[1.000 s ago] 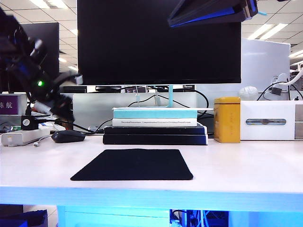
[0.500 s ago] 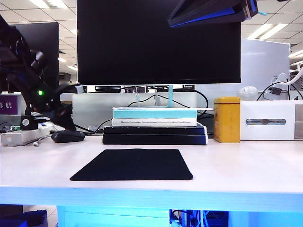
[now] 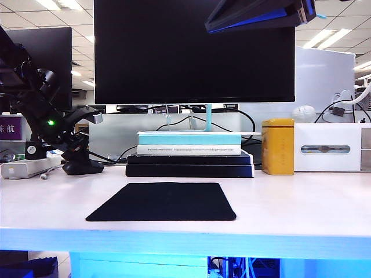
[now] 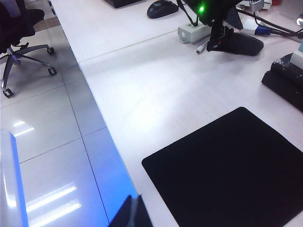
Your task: Place the black mouse on the black mouse pad.
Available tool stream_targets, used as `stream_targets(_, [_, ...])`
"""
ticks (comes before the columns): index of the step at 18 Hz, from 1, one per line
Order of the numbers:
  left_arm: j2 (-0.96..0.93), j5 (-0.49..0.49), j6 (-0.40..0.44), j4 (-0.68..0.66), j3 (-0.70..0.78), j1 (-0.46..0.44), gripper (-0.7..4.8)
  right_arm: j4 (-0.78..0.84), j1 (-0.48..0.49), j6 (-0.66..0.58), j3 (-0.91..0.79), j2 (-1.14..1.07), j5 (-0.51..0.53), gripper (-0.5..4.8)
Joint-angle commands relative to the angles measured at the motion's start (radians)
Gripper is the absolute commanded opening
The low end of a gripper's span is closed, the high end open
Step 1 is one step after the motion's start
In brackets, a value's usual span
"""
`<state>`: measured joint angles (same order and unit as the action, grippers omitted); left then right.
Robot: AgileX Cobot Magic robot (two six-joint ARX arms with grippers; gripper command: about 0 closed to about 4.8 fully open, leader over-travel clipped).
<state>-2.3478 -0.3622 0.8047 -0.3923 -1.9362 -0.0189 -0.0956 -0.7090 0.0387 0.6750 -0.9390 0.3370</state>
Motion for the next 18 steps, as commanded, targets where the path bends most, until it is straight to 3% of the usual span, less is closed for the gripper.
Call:
stream_targets(1, [-0.004,0.008,0.003,0.031,-0.007,-0.002,4.79,0.010,-0.001,-0.005,0.005,0.003,0.023,-0.06])
stream_targets(18, [-0.088,0.001,-0.046,-0.037,-0.144,0.002,4.79,0.011,-0.002,-0.005,0.005,0.003,0.051,-0.06])
